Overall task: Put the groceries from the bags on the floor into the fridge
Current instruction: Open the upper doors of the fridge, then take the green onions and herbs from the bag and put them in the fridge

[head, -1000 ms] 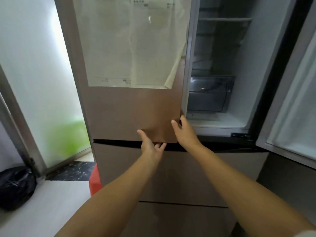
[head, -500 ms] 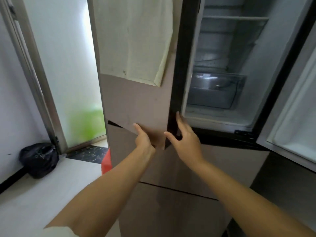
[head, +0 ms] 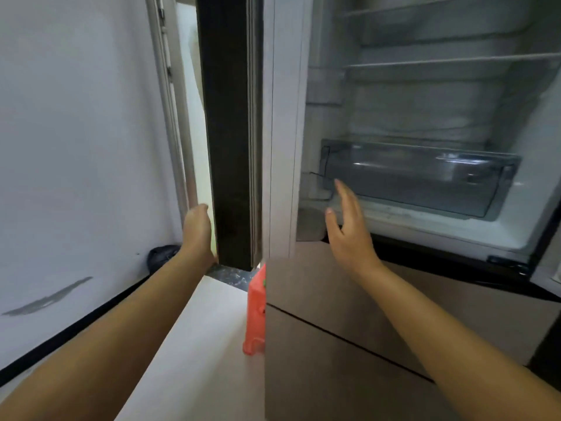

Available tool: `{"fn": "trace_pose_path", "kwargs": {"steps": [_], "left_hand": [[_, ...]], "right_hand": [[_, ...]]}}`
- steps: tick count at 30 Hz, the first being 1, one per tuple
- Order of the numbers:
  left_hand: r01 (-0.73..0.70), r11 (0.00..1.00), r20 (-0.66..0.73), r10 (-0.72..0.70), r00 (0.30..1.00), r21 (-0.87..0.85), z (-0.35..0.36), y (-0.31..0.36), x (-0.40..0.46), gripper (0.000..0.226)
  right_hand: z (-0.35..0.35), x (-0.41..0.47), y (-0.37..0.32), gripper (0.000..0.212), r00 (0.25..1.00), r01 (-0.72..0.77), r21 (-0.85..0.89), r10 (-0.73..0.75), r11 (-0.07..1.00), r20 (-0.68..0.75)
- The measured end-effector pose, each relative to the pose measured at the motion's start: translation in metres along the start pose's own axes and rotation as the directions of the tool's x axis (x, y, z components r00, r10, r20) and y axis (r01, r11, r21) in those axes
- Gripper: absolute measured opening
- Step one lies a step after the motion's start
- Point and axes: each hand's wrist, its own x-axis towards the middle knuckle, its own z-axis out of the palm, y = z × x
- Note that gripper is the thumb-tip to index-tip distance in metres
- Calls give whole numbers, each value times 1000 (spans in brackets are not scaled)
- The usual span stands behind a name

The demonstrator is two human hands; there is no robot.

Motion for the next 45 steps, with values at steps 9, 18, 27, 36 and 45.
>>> {"fn": "trace_pose_path", "kwargs": {"steps": [9, 18, 27, 36, 45], "left_hand": [[-751, 157, 390, 776, 495, 641, 14, 49, 4, 75], [-719, 204, 327, 785, 525, 664, -42, 59, 120, 75], [-712, 212, 376, 730, 570, 669, -59, 51, 162, 76], [-651, 206, 417, 620, 664, 730, -72, 59, 148, 74], [-417, 342, 283, 378, 881, 842, -171, -31, 13, 42]], "right_hand": [[105, 27, -26, 55, 937, 309, -219, -256, 926, 238], [136, 78, -23, 35, 924, 300, -357, -177, 885, 339], [176, 84, -28, 32, 948, 293, -369, -219, 882, 230], [161, 83, -38, 50, 909, 312, -390, -153, 866, 387], [188, -31, -35, 45, 741, 517, -245, -286, 820, 608]]}}
